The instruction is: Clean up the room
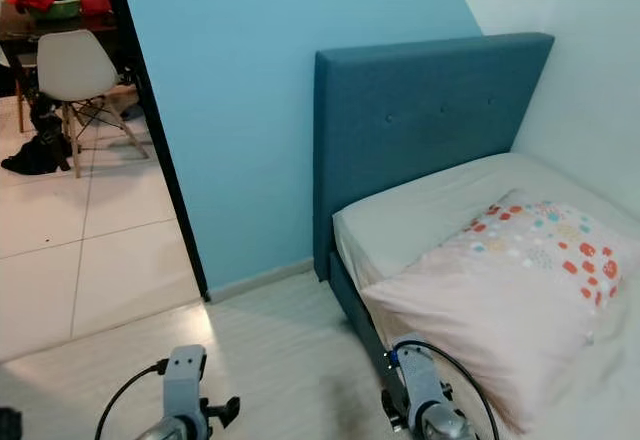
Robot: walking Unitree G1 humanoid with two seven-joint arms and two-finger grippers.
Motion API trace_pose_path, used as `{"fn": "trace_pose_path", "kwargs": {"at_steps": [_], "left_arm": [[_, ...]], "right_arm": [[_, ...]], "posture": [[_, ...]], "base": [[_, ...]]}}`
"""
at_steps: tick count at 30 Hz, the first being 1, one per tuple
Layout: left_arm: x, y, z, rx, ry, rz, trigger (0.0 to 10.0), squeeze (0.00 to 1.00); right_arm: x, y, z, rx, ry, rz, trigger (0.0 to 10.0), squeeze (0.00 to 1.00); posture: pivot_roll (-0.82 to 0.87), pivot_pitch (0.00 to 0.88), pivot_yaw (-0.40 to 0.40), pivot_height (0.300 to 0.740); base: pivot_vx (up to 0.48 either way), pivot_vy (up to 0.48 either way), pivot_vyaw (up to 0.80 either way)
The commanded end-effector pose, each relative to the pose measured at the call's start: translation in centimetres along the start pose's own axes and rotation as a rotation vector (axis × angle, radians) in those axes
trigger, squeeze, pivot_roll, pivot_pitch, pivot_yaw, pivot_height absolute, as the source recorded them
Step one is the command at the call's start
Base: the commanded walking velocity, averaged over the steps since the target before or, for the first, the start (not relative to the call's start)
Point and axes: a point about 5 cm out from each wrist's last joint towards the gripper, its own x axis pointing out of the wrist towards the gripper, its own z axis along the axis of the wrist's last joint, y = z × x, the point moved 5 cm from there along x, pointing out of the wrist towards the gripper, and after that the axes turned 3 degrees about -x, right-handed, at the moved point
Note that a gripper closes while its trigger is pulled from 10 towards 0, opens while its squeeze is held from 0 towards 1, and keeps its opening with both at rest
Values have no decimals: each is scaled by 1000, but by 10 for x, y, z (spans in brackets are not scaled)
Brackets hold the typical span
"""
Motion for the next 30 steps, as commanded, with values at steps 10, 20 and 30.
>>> {"fn": "trace_pose_path", "kwargs": {"at_steps": [10,20,30], "left_arm": [[4,-13,11,0,-24,-42,10000,0],[5,-16,14,12,-29,-51,10000,0],[6,-19,19,0,-45,-48,10000,0]], "right_arm": [[-3,-23,-4,141,10,-96,10000,0],[-4,-26,-5,153,10,-102,10000,0],[-4,-27,-5,155,11,-108,10000,0]], "posture": [[5,0,-47,740],[2,0,-45,740],[-3,0,-45,740]], "base": [[360,0,-754],[359,0,-756],[334,0,-756]]}}
